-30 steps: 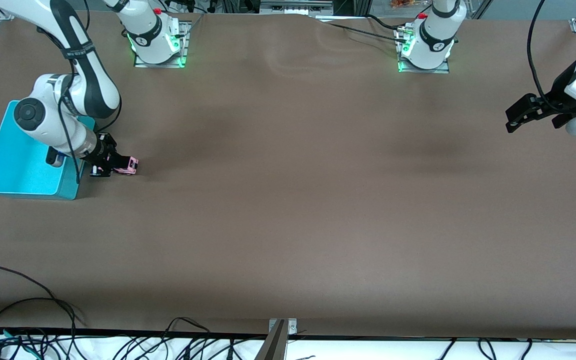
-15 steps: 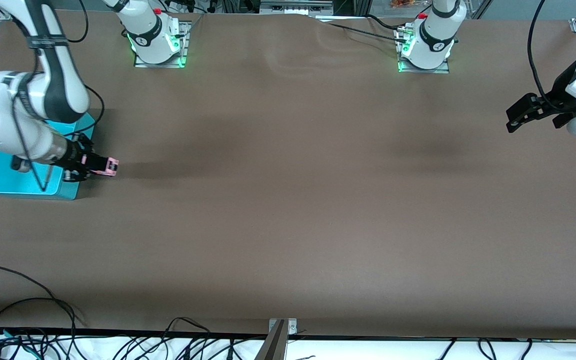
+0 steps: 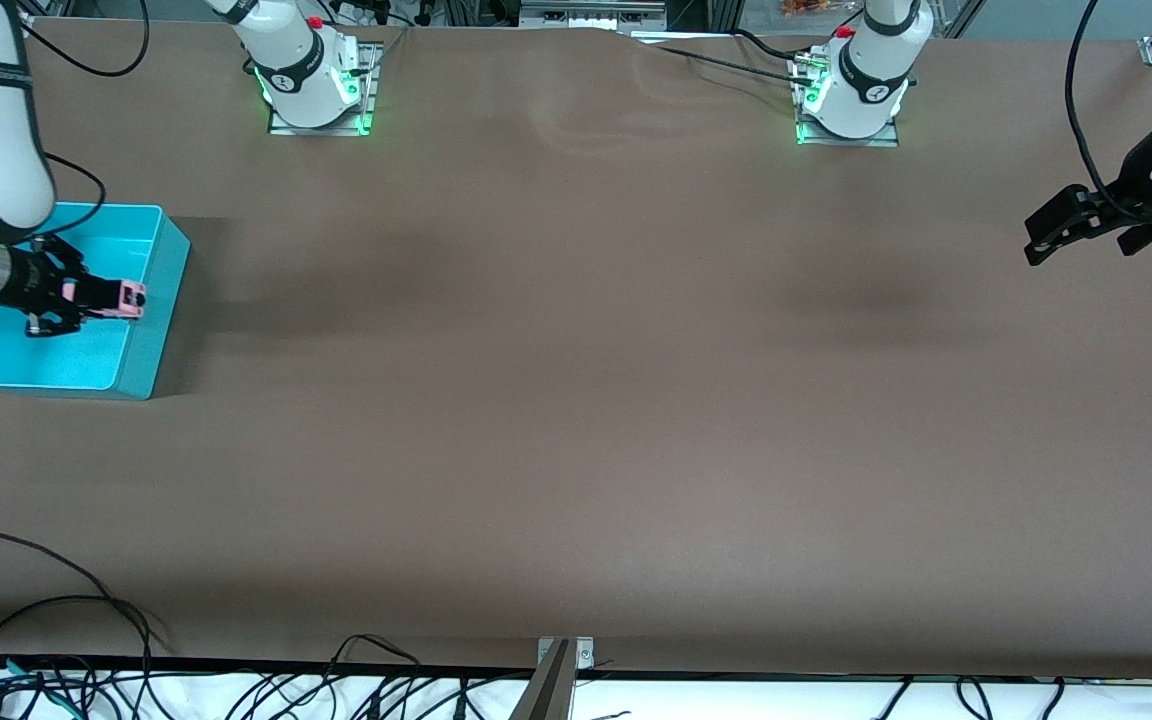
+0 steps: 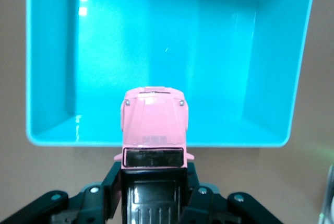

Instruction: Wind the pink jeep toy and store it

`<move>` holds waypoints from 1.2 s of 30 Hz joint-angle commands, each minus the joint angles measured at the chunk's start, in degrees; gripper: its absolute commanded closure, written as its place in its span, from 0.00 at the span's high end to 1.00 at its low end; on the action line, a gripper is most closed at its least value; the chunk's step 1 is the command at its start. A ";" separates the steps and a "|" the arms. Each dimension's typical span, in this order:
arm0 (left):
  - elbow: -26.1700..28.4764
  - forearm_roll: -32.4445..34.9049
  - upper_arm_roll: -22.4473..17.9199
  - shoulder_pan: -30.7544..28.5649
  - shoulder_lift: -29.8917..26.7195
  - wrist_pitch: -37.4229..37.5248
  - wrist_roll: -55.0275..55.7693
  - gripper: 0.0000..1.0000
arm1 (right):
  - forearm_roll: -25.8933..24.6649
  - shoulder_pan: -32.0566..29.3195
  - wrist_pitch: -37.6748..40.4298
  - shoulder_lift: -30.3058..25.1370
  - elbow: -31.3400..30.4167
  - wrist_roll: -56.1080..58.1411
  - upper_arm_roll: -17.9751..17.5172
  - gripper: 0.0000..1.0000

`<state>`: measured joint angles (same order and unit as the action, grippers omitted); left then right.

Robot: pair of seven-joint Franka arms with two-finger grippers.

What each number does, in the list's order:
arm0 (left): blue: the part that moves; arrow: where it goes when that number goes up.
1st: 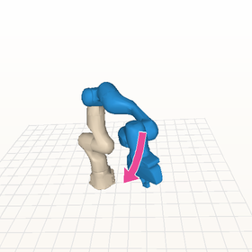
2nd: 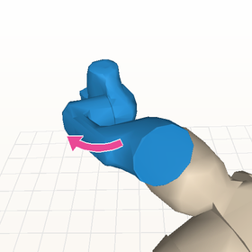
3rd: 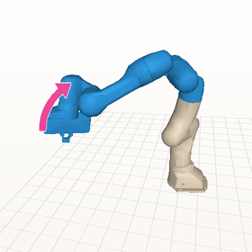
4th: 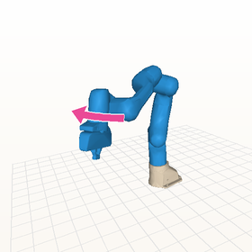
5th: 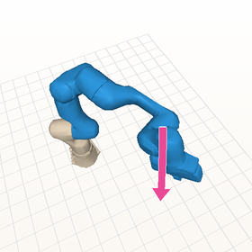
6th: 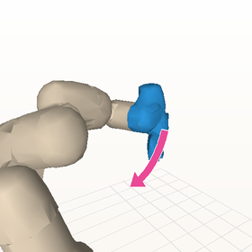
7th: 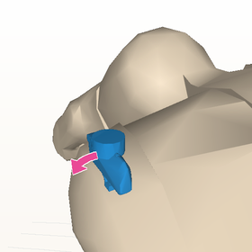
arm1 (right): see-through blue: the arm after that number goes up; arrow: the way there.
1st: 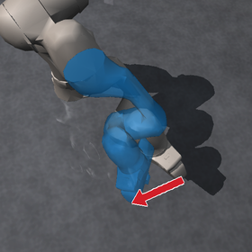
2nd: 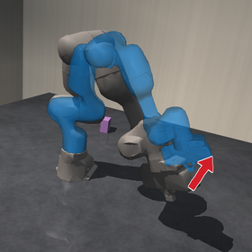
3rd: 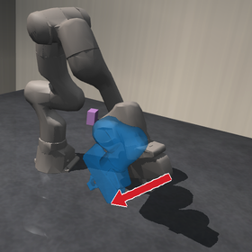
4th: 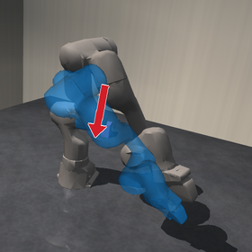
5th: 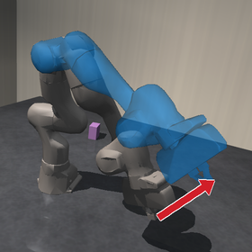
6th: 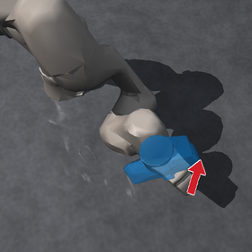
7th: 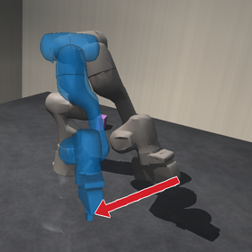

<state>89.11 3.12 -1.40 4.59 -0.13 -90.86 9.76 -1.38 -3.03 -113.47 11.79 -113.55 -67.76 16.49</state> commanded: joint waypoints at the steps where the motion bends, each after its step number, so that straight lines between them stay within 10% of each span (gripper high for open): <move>1: -2.10 -0.93 0.09 -0.37 0.92 1.47 -1.24 1.00 | 1.03 0.13 1.41 0.77 0.87 6.84 4.16 0.20; 33: -2.10 -0.93 0.09 -0.28 1.01 1.47 -1.24 1.00 | 6.47 -7.86 -20.12 14.04 -5.10 9.31 5.75 0.22; 35: -2.10 -0.93 0.09 -0.28 1.01 1.47 -1.24 1.00 | 7.18 -7.86 -20.48 14.05 -5.10 9.58 5.75 0.41; 36: -2.10 -0.93 0.09 -0.28 1.01 1.47 -1.24 1.00 | 7.44 -7.86 -20.48 14.05 -5.10 10.01 5.75 0.69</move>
<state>89.10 3.12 -1.32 4.66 -0.11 -90.86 9.76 3.28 -10.46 -132.83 25.43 -118.86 -59.50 22.71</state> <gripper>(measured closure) 0.000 0.493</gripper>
